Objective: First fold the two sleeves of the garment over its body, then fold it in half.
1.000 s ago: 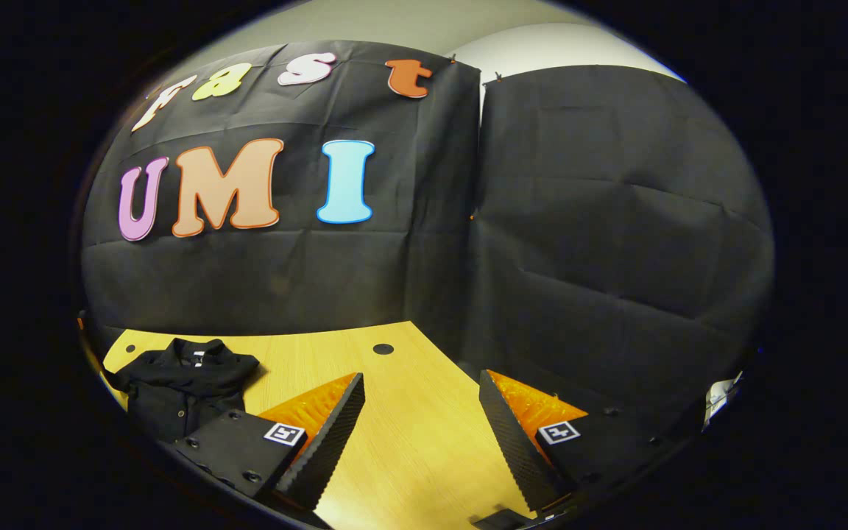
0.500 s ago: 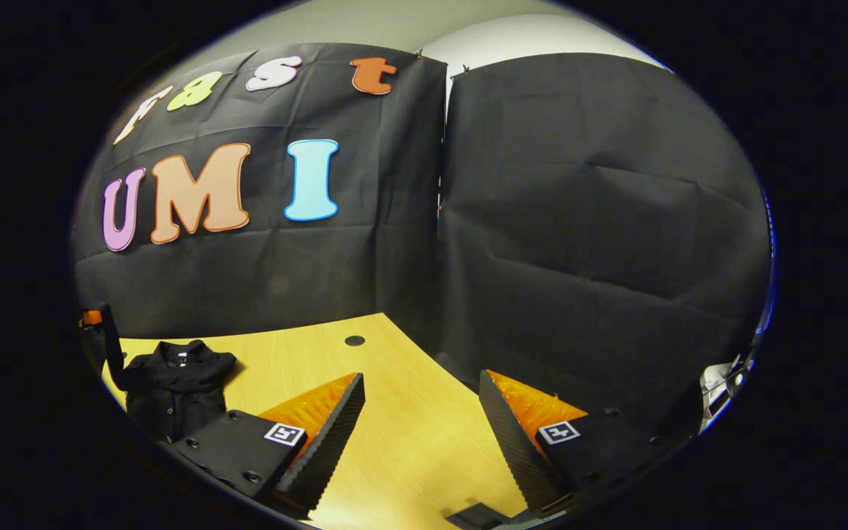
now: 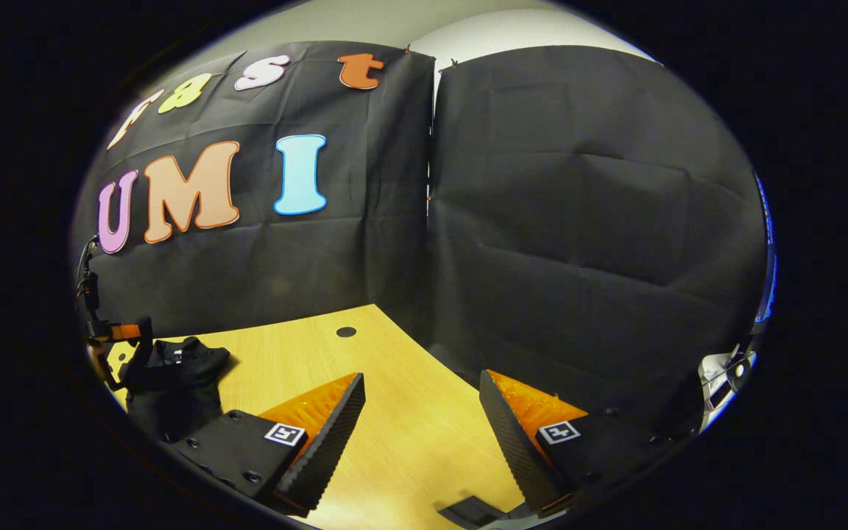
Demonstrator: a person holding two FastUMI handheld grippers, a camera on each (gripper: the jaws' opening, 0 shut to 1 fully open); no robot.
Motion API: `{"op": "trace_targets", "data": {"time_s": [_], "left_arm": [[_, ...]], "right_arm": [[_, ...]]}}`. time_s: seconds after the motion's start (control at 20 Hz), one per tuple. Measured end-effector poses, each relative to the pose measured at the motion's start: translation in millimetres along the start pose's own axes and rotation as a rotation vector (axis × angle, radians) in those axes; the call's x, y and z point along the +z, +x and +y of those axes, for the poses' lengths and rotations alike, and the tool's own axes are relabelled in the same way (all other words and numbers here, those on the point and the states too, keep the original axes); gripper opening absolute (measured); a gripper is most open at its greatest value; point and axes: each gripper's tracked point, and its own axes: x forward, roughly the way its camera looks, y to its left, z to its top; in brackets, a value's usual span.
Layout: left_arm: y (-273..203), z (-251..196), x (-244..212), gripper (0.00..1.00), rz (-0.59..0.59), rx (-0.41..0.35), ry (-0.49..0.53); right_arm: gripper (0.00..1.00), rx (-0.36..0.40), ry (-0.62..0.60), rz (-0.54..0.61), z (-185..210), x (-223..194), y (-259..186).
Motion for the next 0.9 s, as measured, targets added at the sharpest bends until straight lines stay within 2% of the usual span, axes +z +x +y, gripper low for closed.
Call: {"op": "trace_targets", "data": {"time_s": [0.5,0.7,0.75,0.8,0.9], "left_arm": [[28.0,-58.2,-52.1,0.0,0.116,-0.067,0.026],[27.3,-77.0,-62.9,0.02,0.132,-0.121,-0.02],[26.0,-81.1,-61.7,0.05,0.128,-0.134,-0.022],[26.3,-86.0,-59.7,0.14,0.124,-0.143,-0.017],[20.4,-83.2,-50.0,0.71,0.101,-0.128,0.013]], "right_arm": [[1.0,-0.024,-0.006,0.013,-2.7,-19.2,-15.0],[0.99,-0.015,-0.013,0.02,-5.0,-21.4,-15.9],[1.0,-0.014,-0.014,0.021,-5.7,-20.5,-15.5],[0.99,-0.012,-0.013,0.021,-5.2,-21.4,-14.6],[1.0,-0.001,-0.01,0.024,-4.4,-23.7,-13.9]]}}
